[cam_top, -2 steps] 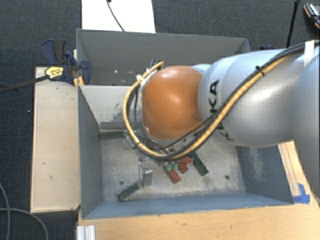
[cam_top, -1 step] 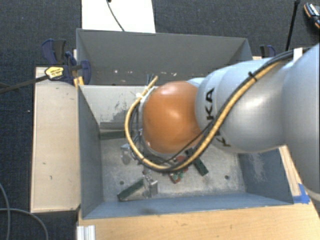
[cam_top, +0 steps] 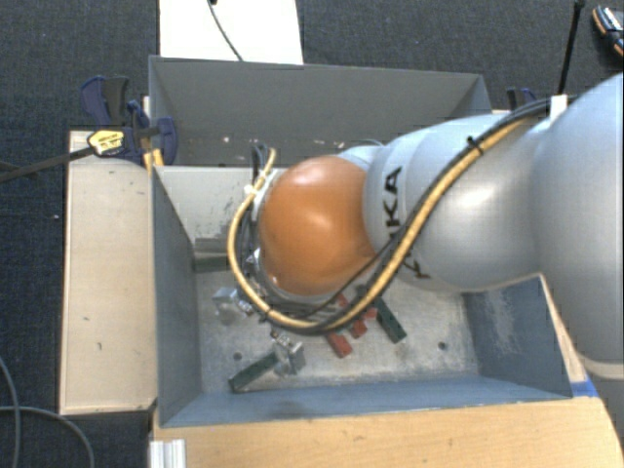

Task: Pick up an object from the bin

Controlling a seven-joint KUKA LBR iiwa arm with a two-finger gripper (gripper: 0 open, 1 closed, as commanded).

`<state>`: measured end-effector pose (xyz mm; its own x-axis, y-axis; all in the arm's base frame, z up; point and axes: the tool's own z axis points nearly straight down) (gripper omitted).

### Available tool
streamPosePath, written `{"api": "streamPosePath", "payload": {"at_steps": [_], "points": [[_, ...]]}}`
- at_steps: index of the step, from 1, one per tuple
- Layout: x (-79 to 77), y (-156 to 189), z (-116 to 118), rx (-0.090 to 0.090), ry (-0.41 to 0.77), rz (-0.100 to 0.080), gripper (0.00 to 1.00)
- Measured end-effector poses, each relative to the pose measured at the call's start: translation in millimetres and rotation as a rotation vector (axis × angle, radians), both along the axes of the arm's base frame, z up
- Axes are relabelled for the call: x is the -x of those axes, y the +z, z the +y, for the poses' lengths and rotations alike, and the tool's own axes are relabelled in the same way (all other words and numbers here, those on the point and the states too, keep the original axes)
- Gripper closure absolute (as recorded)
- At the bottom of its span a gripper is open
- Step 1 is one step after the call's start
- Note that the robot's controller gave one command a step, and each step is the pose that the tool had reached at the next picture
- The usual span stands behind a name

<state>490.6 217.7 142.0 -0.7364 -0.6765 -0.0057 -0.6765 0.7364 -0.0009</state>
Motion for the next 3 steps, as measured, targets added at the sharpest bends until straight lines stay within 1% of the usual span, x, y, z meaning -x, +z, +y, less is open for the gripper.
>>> {"api": "streamPosePath", "payload": {"at_steps": [1,2,3], "points": [[2.2,-75,-5,0.003,0.066,0.007,0.00],[-8.9,-72,-5,0.001,0.373,0.002,1.00],[-8.9,-72,-5,0.001,0.372,0.002,1.00]]}}
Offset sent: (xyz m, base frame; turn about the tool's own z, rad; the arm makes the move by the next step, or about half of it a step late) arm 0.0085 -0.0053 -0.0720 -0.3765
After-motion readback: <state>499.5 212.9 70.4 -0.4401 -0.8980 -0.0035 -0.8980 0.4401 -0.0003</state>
